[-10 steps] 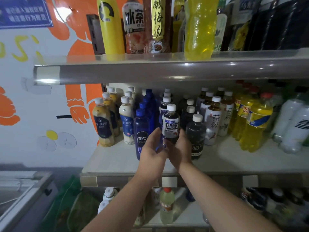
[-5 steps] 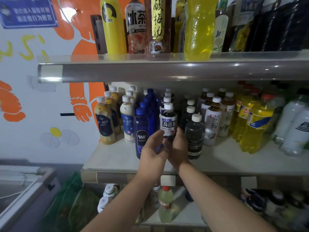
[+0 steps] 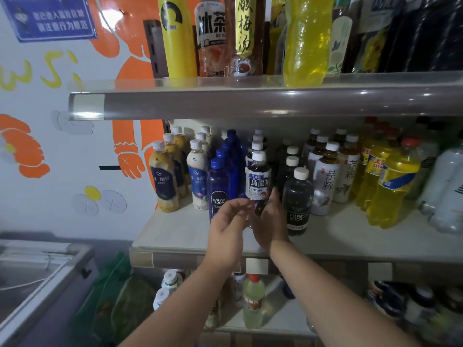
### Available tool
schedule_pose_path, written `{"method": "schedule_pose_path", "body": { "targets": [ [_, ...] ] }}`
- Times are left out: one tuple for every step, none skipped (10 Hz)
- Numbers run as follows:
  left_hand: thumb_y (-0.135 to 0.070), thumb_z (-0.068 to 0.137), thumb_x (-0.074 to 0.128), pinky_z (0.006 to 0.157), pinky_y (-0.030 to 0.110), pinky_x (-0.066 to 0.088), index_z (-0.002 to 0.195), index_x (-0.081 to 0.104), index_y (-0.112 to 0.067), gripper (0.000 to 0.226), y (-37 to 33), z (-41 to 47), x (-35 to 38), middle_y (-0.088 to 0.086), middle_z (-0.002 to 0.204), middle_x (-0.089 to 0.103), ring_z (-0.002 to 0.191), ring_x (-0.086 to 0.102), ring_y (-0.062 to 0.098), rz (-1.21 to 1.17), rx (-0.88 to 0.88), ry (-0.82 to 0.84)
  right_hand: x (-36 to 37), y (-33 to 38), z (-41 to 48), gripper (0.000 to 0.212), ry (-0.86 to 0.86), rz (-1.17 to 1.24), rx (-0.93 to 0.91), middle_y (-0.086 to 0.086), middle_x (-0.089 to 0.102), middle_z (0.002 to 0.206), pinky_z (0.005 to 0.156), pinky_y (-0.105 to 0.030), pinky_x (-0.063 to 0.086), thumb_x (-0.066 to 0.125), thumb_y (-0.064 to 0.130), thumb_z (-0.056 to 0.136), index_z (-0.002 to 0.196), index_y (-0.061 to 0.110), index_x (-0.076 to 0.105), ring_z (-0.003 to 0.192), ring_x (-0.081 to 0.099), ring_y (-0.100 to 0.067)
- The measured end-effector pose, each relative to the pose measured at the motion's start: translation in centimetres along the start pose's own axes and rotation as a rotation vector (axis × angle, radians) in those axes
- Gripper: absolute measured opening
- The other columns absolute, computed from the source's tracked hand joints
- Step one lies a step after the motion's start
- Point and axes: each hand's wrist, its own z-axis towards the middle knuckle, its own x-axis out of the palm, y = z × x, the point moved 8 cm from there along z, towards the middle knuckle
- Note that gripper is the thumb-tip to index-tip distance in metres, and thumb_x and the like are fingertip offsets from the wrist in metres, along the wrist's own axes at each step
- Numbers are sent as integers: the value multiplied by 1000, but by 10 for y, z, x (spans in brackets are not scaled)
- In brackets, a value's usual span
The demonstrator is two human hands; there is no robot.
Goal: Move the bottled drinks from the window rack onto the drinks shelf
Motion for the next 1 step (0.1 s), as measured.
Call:
{"method": "schedule_pose_path", "body": {
  "targets": [
    [9,93,40,88,35,56,109,66,-8,34,-1,0,-10,7,107,72,102,67,20,66,-20,-47,-2,-8,-3,56,34,-165,140,-8,62,128,96,-42,52,73,15,84,134,18,46,115,61,-26]
  ]
}}
